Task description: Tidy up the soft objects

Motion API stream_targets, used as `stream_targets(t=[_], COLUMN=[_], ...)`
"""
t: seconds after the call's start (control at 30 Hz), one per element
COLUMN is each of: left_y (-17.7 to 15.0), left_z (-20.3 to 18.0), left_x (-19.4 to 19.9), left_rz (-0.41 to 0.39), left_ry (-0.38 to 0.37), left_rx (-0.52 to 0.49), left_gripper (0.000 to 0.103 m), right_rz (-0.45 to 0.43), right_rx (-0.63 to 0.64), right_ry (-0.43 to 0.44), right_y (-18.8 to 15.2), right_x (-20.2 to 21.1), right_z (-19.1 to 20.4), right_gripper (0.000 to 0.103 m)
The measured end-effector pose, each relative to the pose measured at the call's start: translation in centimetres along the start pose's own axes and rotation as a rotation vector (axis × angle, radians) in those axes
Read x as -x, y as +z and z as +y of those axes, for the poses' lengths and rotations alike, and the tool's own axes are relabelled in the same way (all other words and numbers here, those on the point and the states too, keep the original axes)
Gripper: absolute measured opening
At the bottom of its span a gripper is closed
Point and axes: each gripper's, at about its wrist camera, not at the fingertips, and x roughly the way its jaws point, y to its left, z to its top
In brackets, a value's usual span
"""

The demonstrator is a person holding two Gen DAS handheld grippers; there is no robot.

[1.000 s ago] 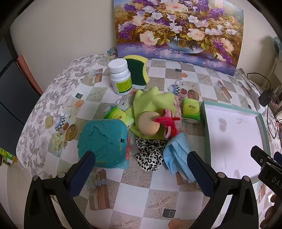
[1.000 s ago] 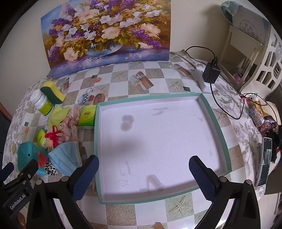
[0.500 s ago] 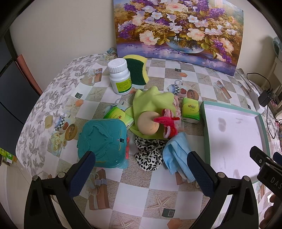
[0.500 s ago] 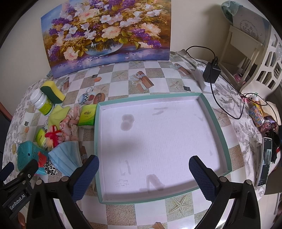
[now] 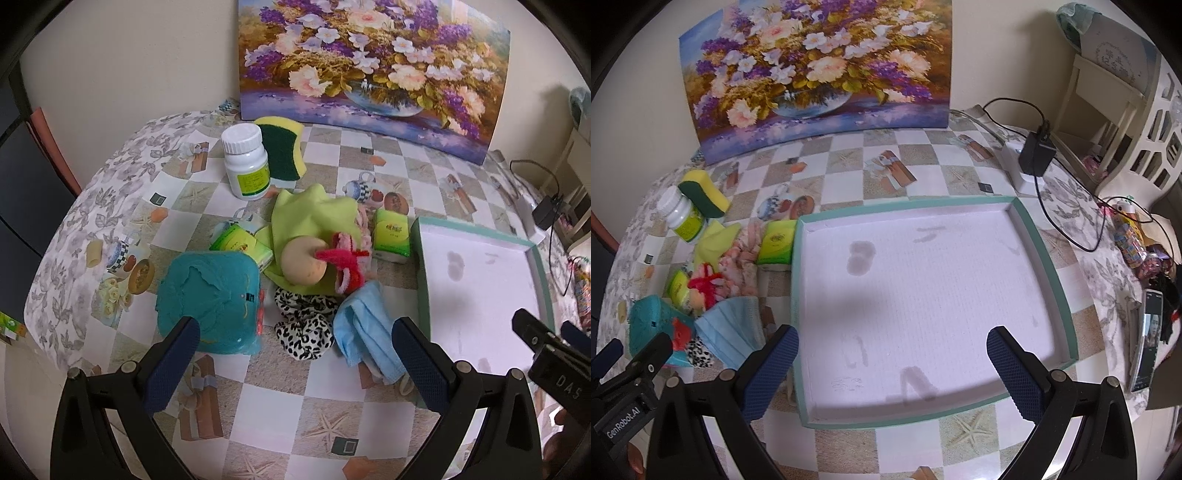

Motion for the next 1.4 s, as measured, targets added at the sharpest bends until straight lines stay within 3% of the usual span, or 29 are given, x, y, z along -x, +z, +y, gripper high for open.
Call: stream_targets(t=[0.07,0.17,0.33,0.4,0.5,0.6,0.67,0.83,1.03,1.13,1.27,1.4], left_y=[0.5,1.5,3.7,4.7,6.2,7.3,7.7,8.0,7.9,7.7,7.1,6.7], left_z=[0.5,1.6,3.9,4.1,3.8,3.7,3.2,1.9,0.0,-0.7,-1.6,-2.0], left_x=[0.4,0.9,0.9,0.7,-0.3,-1.9,-2.9,-5.2,-7.9,-8.9,-9.9,-10.4], left_rz=[-0.055,-0.064,-0.106,-0.11,-0.043,0.081,0.123,0.212,0.324,0.351,0.382,0.397], left_ry=[-0.019,-0.052,-0.186,-0.208,-0.216,-0.261,-0.262,-0.278,-0.319,-0.331,-0.355,-0.354], left_rx=[0.019,0.048,0.081,0.053,-0.009,-0.002,-0.006,-0.01,-0.022,-0.017,-0.01,0.004], left_gripper=[0.103,0.103,0.103,0.103,0.103,0.103,0.103,0.102,0.086,0.07,0.054,0.036], right_rz=[-0.013,-0.033,-0.033,-0.024,0.014,0.057,0.081,0.144,0.188,0.208,0.225,0.245], right_rx=[0.009,0.037,0.104,0.127,0.171,0.21,0.23,0.267,0.251,0.232,0.236,0.235], right_ry=[0.038,0.088,0.19,0.215,0.267,0.281,0.283,0.306,0.335,0.359,0.373,0.388], right_y=[0.3,0.9,1.4,1.4,1.3,1.0,0.8,0.0,-0.2,-0.3,-0.4,-0.6], right_x=[0.4,0.4,0.0,-0.3,-1.6,-3.1,-3.8,-5.5,-6.8,-7.2,-7.7,-8.2], right_z=[0.4,2.1,5.0,6.0,8.1,9.7,10.2,11.3,11.3,11.1,11.2,11.3], right_gripper=[0.103,0.103,0.103,0.103,0.103,0.103,0.102,0.092,0.078,0.064,0.057,0.043])
